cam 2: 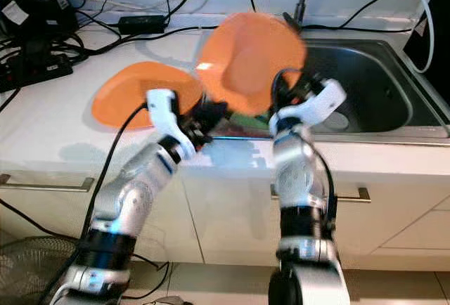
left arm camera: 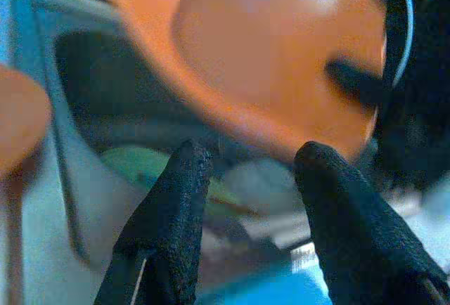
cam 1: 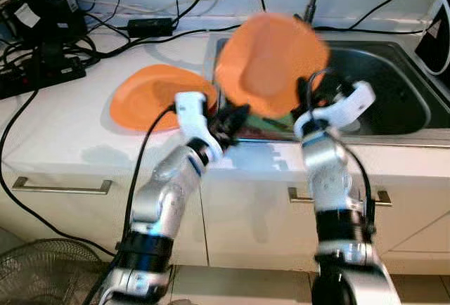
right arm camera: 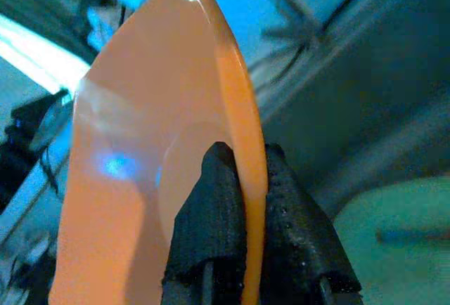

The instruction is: Kitchen organization

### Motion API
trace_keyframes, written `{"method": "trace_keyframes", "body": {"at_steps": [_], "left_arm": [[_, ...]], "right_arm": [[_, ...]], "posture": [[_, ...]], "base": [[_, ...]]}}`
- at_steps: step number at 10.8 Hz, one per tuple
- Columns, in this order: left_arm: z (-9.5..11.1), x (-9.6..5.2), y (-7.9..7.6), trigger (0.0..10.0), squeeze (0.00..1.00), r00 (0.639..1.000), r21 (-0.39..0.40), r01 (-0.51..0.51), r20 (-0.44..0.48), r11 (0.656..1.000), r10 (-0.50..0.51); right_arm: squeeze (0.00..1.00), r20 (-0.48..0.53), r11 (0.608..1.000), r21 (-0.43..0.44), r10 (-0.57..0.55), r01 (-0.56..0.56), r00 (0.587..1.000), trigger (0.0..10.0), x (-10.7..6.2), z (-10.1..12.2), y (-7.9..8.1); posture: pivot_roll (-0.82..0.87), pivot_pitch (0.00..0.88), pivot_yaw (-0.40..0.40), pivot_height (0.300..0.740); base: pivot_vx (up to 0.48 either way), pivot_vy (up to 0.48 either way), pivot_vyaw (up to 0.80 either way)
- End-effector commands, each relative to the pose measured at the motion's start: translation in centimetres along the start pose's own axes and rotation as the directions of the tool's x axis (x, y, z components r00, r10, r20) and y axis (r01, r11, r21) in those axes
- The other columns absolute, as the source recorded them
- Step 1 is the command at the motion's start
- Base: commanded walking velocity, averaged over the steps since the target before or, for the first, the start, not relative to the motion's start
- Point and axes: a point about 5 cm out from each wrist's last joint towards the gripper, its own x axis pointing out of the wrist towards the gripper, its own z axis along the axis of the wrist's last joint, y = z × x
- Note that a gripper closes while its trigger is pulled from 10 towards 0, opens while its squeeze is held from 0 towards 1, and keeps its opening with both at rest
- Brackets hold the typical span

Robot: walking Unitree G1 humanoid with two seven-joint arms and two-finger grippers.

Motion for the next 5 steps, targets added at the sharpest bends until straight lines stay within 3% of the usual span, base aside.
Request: {"method": "trace_keyframes", "body": {"at_steps": [1, 2, 3, 4, 5], "left_arm": [[-0.9, -0.4, -0.3, 10.0, 0.00, 0.998, 0.062, 0.030, -0.062, 0.998, -0.026], [-1.5, -0.6, -0.6, 10.0, 0.00, 0.994, 0.092, 0.051, -0.097, 0.994, -0.042], [-1.8, -0.8, -0.9, 10.0, 0.00, 0.991, 0.101, 0.067, -0.118, 0.993, -0.055], [-2.2, -0.9, -1.0, 10.0, 0.00, 0.987, 0.135, 0.071, -0.151, 0.988, -0.051], [-2.5, -1.2, -1.1, 10.0, 0.00, 0.983, 0.163, 0.089, -0.173, 0.983, -0.060]], "right_arm": [[0.00, 0.108, 0.998, -0.063, 0.004, 0.002, 0.994, 10.0, 1.0, 2.2, 0.8], [0.00, 0.141, 0.994, -0.107, -0.009, 0.024, 0.990, 10.0, 1.3, 2.9, 0.5], [0.00, 0.174, 0.970, -0.235, -0.021, 0.062, 0.985, 10.0, 1.8, 3.8, 0.0], [0.00, 0.201, 0.917, -0.392, 0.006, 0.075, 0.980, 10.0, 2.2, 4.2, 0.0], [0.00, 0.205, 0.803, -0.592, 0.070, 0.067, 0.976, 10.0, 2.5, 4.1, 0.2]], "posture": [[0.12, 0.000, 0.046, 0.740], [0.12, 0.000, 0.046, 0.740], [0.12, 0.000, 0.048, 0.740], [0.12, 0.000, 0.046, 0.740], [0.12, 0.000, 0.044, 0.740]], "base": [[0.000, 0.000, 0.00], [0.000, 0.000, 0.00], [0.000, 0.000, 0.00], [0.000, 0.000, 0.00], [0.000, 0.000, 0.00]]}}
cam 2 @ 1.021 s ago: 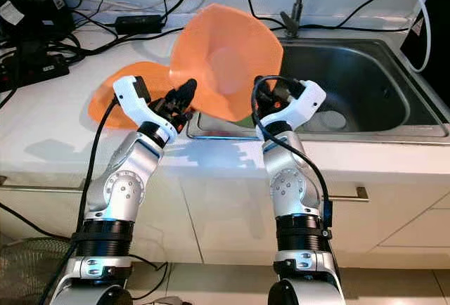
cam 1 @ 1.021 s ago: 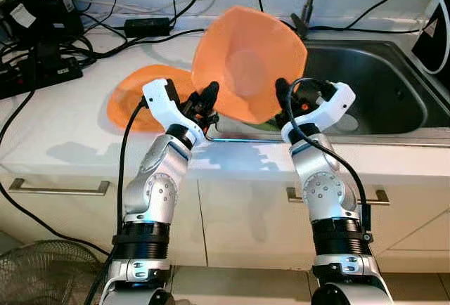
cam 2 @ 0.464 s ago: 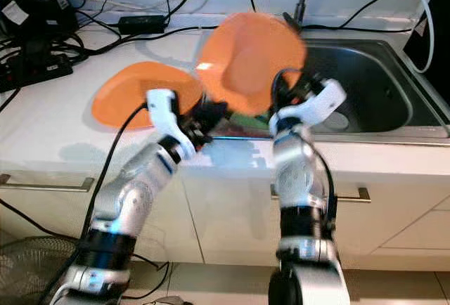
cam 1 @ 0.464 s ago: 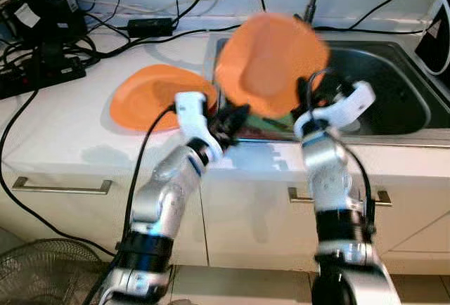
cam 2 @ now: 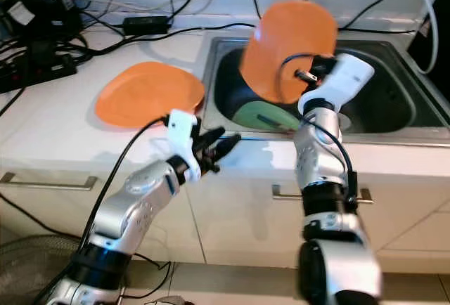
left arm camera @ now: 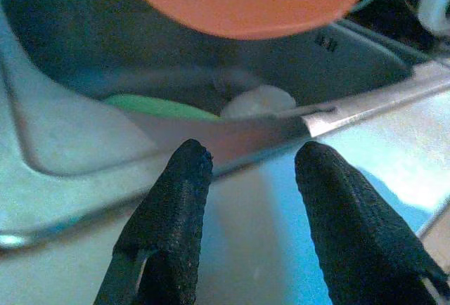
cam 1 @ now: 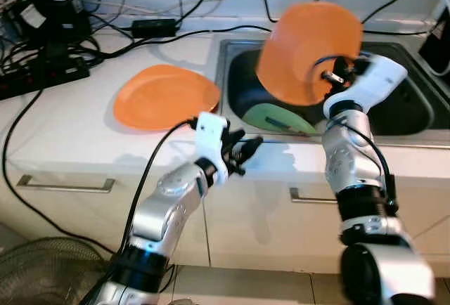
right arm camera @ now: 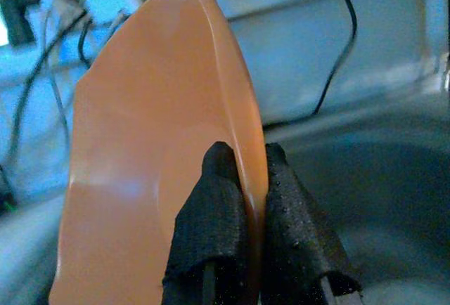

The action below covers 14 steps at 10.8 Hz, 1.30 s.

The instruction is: Kitchen organization

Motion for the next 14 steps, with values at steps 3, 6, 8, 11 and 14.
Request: {"method": "trace_keyframes", "body": {"at_steps": [3, 6, 8, 11, 14], "left_arm": [[0.4, -0.3, -0.5, 10.0, 0.00, 0.999, 0.066, 0.028, -0.020, 0.997, -0.026], [0.5, -0.6, -0.3, 10.0, 0.00, 1.000, 0.091, 0.017, -0.025, 0.996, -0.015], [0.5, -0.8, -0.4, 10.0, 0.00, 1.000, 0.093, 0.016, -0.028, 0.996, -0.013], [0.6, -1.1, -0.3, 10.0, 0.00, 0.999, 0.103, 0.007, -0.033, 0.995, -0.003], [0.4, -1.2, -0.3, 10.0, 0.00, 0.999, 0.102, 0.004, -0.041, 0.995, 0.000]], "right_arm": [[0.00, 0.041, 0.891, -0.439, 0.151, -0.118, 0.988, 10.0, 1.0, 0.0, 2.0], [0.00, -0.102, 0.694, -0.668, 0.274, -0.270, 0.956, 10.0, 0.4, -2.7, 3.3], [0.00, -0.181, 0.655, -0.679, 0.286, -0.330, 0.941, 10.0, 0.1, -3.9, 3.8], [0.00, -0.252, 0.614, -0.691, 0.290, -0.382, 0.923, 10.0, -0.7, -5.4, 3.7], [1.00, -0.258, 0.624, -0.681, 0.286, -0.383, 0.923, 10.0, -0.7, -5.4, 3.6]], "posture": [[0.14, 0.000, 0.037, 0.740], [0.16, 0.000, 0.021, 0.740], [0.17, 0.000, 0.015, 0.740], [0.18, 0.000, 0.009, 0.740], [0.18, 0.000, 0.012, 0.740]], "base": [[0.000, 0.000, 0.00], [0.000, 0.000, 0.00], [0.000, 0.000, 0.00], [0.000, 0.000, 0.00], [0.000, 0.000, 0.00]]}}
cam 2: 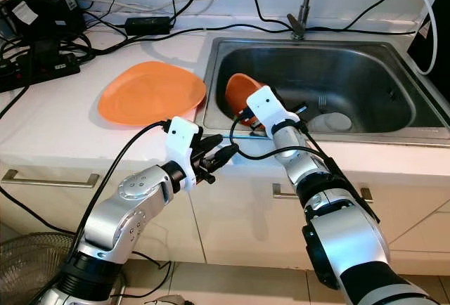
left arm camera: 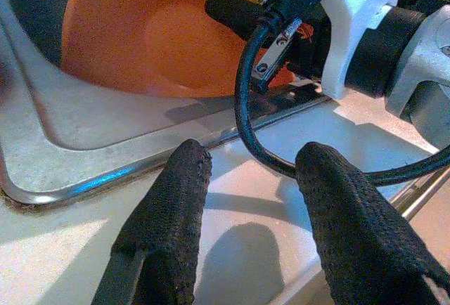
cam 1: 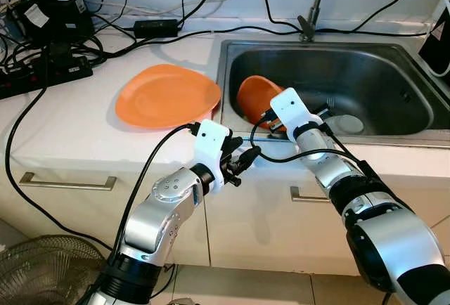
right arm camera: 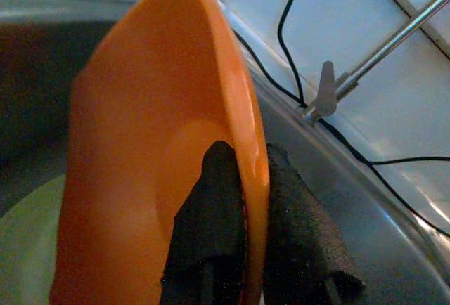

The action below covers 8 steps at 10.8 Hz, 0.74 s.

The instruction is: Kitchen organization

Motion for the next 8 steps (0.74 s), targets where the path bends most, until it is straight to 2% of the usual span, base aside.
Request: {"method": "trace_keyframes", "body": {"at_steps": [1, 2, 3, 6, 8], "left_arm": [[0.33, -0.12, -0.17, 10.0, 0.00, 1.000, 0.015, 0.001, 0.003, 1.000, -0.001], [0.30, -0.12, -0.15, 10.0, 0.00, 1.000, 0.014, 0.001, 0.002, 1.000, -0.001], [0.23, -0.16, -0.05, 10.0, 0.00, 1.000, 0.014, -0.003, -0.001, 1.000, 0.003], [0.20, -0.18, -0.07, 10.0, 0.00, 1.000, 0.011, -0.001, -0.002, 1.000, 0.001], [0.18, -0.17, -0.07, 10.0, 0.00, 1.000, 0.014, -0.001, -0.002, 1.000, 0.001]], "right_arm": [[1.00, 0.039, 1.000, 0.013, -0.014, 0.013, 0.999, 10.0, 0.53, 1.22, -0.55], [0.60, 0.038, 1.000, 0.015, -0.014, 0.014, 0.999, 10.0, 0.54, 1.24, -0.51], [0.00, 0.034, 1.000, 0.024, -0.013, 0.012, 0.999, 10.0, 0.53, 1.23, -0.40], [0.00, 0.037, 0.999, 0.033, -0.017, 0.015, 0.999, 10.0, 0.62, 1.45, -0.38], [0.00, 0.060, 0.994, 0.090, -0.061, 0.055, 0.996, 10.0, 0.85, 2.03, -1.25]], "posture": [[0.18, 0.000, 0.013, 0.740], [0.18, 0.000, 0.013, 0.740], [0.18, 0.000, 0.014, 0.740], [0.18, 0.000, 0.016, 0.740], [0.18, 0.000, 0.019, 0.740]], "base": [[0.000, 0.000, 0.00], [0.000, 0.000, 0.00], [0.000, 0.000, 0.00], [0.000, 0.000, 0.00], [0.000, 0.000, 0.00]]}}
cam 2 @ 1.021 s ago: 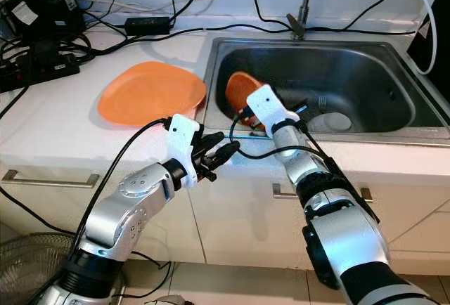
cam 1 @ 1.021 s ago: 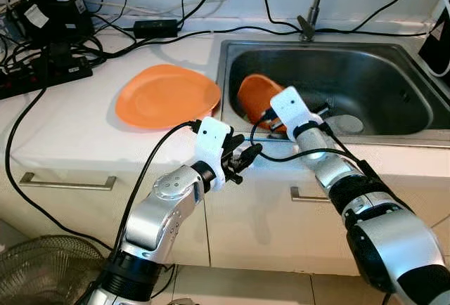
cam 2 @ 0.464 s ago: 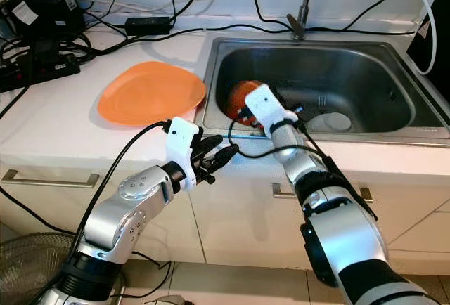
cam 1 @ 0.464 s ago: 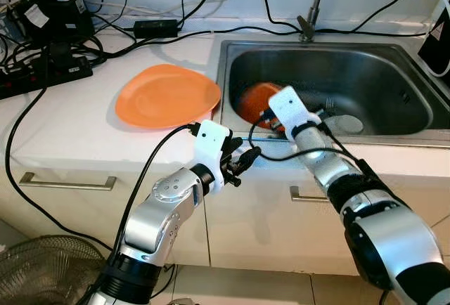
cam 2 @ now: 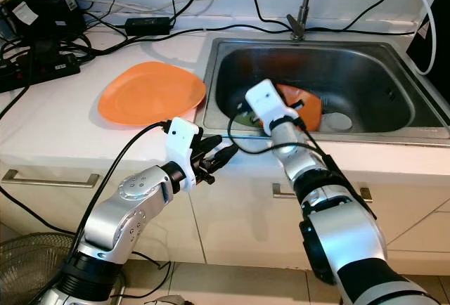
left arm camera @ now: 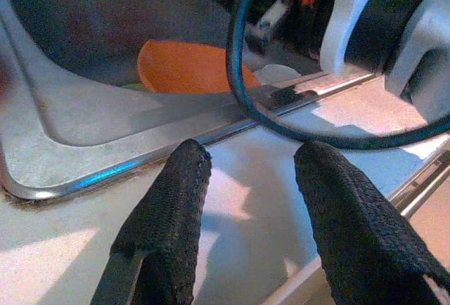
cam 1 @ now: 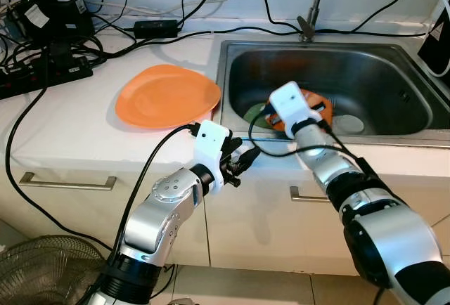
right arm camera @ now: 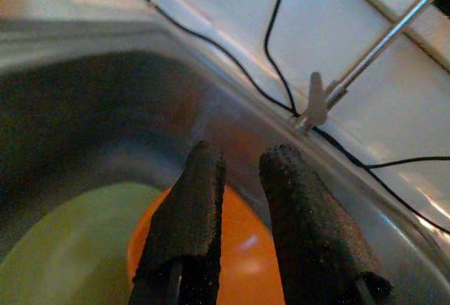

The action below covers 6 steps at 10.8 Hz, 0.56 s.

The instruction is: Kitchen organization

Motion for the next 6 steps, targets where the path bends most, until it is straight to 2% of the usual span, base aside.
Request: {"method": "trace_keyframes", "body": {"at_steps": [1, 4, 6], "left_arm": [[0.4, -0.1, 0.1, 10.0, 0.00, 1.000, 0.016, -0.020, 0.020, 1.000, 0.019], [1.0, 0.1, 0.1, 10.0, 0.00, 0.999, 0.015, -0.018, 0.048, 1.000, 0.017], [0.7, 0.0, 0.1, 10.0, 0.00, 0.998, 0.020, -0.028, 0.051, 0.999, 0.027]], "right_arm": [[0.00, 0.072, 0.993, 0.092, -0.076, 0.069, 0.995, 10.0, 0.8, 2.0, -1.6], [0.00, 0.116, 0.959, 0.241, -0.178, 0.146, 0.977, 10.0, 1.1, 3.3, -3.7], [0.00, 0.121, 0.909, 0.389, -0.210, 0.148, 0.970, 10.0, 0.5, 2.8, -4.0]], "posture": [[0.17, 0.000, 0.022, 0.740], [0.16, 0.000, 0.026, 0.740], [0.15, 0.000, 0.025, 0.740]], "base": [[0.000, 0.000, 0.00], [0.000, 0.000, 0.00], [0.000, 0.000, 0.00]]}}
